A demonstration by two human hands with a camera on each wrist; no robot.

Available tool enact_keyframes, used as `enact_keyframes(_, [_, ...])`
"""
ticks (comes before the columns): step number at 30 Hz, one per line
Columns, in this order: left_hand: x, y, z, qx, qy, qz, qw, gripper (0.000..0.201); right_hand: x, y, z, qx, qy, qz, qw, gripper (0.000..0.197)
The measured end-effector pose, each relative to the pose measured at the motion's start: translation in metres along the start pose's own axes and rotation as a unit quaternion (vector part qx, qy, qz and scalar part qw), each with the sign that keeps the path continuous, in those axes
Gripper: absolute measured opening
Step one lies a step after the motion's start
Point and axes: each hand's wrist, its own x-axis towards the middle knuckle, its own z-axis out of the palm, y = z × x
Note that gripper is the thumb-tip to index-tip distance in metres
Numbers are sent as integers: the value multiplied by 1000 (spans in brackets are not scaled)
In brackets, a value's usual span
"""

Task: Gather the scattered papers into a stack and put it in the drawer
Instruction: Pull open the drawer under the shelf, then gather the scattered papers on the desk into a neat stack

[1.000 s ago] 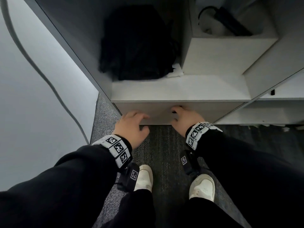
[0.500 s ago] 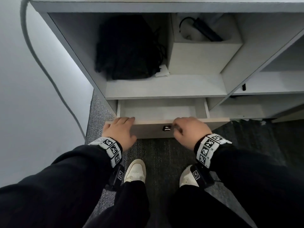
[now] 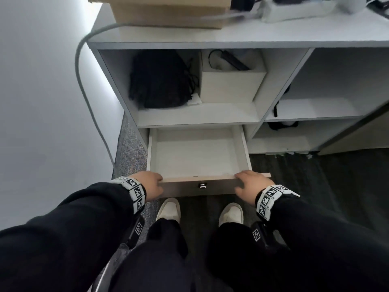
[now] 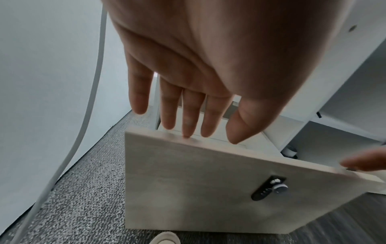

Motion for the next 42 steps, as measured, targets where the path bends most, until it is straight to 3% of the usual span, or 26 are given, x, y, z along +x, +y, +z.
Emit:
enact_keyframes(11, [-93, 62, -70, -9, 130, 58, 990, 49, -134, 26, -87, 31, 125, 48, 990, 48])
enact_keyframes(18, [-185, 170, -110, -21, 218, 181, 959, 45, -283, 71, -112, 78, 245, 111, 960, 44])
enact_keyframes(23, [-255, 265, -116, -10, 274, 293, 916, 43, -400, 123, -112, 44, 299, 171, 938, 37])
enact_keyframes(28, [-316, 371, -103, 24, 291, 405, 866, 42, -512, 184, -86, 42, 352, 252, 901, 42])
enact_keyframes(33, [-372, 485, -69, 69, 274, 491, 824, 46, -616, 249, -24, 48, 352, 356, 864, 45])
enact_keyframes(42, [-456, 610, 35, 161, 246, 634, 715, 51, -742, 328, 93, 141, 324, 571, 741, 68])
